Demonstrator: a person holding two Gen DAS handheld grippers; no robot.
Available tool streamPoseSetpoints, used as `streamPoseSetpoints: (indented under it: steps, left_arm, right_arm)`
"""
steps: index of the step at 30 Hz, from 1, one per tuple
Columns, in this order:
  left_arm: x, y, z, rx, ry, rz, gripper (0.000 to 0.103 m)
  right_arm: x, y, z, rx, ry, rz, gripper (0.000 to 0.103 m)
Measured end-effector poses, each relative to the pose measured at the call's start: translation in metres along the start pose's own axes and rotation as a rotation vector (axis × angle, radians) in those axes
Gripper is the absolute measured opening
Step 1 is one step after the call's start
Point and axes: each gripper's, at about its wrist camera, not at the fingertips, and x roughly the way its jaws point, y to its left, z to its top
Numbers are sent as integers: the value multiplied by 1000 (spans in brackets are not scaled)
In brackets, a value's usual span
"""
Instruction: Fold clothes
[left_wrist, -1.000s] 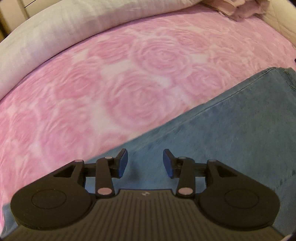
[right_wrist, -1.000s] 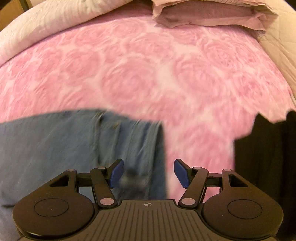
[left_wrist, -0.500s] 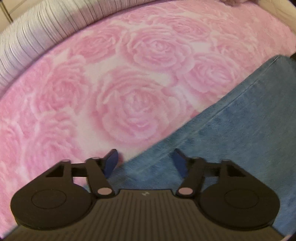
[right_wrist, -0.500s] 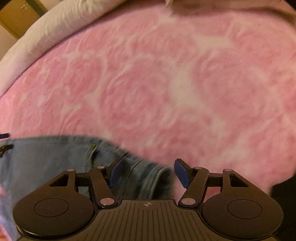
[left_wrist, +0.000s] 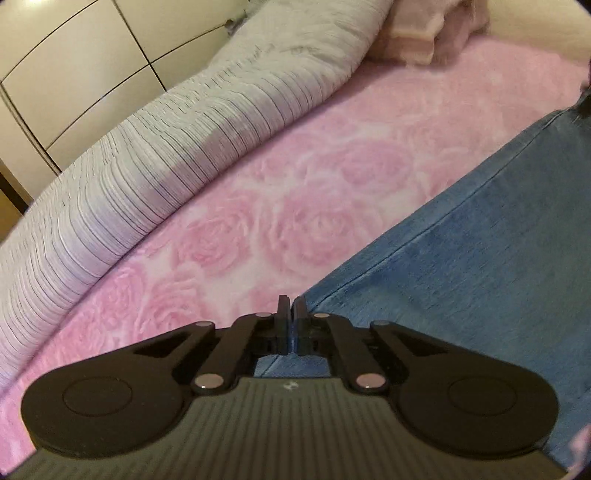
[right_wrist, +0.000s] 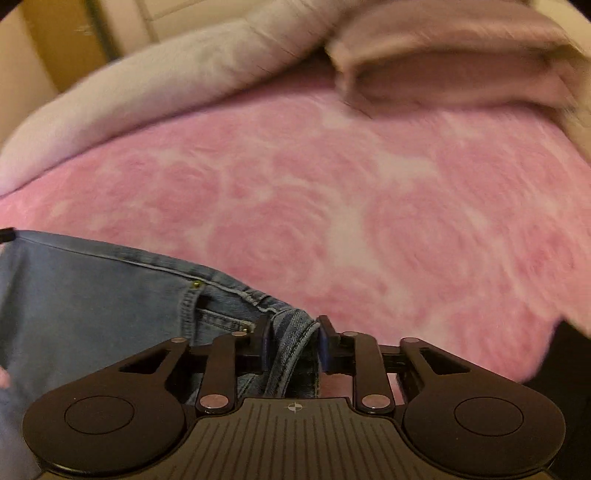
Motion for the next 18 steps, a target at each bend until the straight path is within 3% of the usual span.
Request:
streamPoseSetpoints:
  steps: [2, 4, 7, 11, 14, 18]
  left_arm:
    - [28, -12, -5, 82, 110, 64, 4]
    - [37, -9, -8, 56, 167, 91, 5]
    - [17, 17, -9, -196, 159, 21, 16]
    - [-31, 43, -40, -552, 197, -31, 20]
    - [-71, 54, -82, -760, 259, -33, 27]
    - [-126, 72, -159, -1017, 346, 16, 29]
  right_arm:
    - [11, 0, 1, 40, 35, -44, 39]
    - [20, 0, 3, 75, 65, -85, 45]
    - [11, 6, 10, 65, 62, -134, 54]
    - [-17, 14, 7, 105, 6, -188, 65]
    - [-33, 22, 2, 156, -5, -207, 67]
    - [-32, 60, -8, 152, 45, -174, 67]
